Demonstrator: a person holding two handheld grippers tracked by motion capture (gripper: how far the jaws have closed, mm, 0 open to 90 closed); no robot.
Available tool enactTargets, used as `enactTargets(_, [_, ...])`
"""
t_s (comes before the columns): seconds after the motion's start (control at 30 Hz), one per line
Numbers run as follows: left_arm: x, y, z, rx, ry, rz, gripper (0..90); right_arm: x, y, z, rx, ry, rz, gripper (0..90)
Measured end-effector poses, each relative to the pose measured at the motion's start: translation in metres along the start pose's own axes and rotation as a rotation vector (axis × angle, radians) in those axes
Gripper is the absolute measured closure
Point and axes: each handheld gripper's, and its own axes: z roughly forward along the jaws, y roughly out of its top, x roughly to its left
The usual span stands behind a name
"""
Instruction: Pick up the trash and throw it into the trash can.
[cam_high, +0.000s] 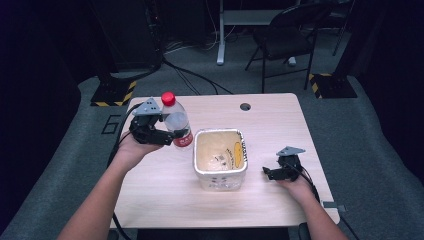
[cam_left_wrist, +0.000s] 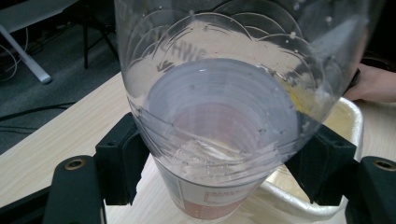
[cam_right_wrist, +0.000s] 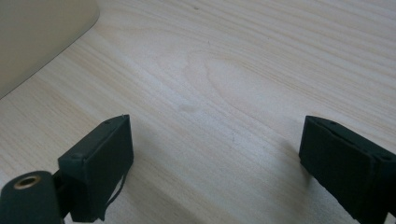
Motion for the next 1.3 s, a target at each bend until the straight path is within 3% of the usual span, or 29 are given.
enactTargets(0.73, [-0.024,0.023,0.028,-0.013,-0.075,0.044,27.2,0.0,0.0,0.0,0.0,0.0,-0.001,9.3])
enactTargets(1.3, [-0.039,0.022,0.048,0.003,-0.108,0.067,27.1,0.0,0.0,0.0,0.0,0.0,0.0,9.3])
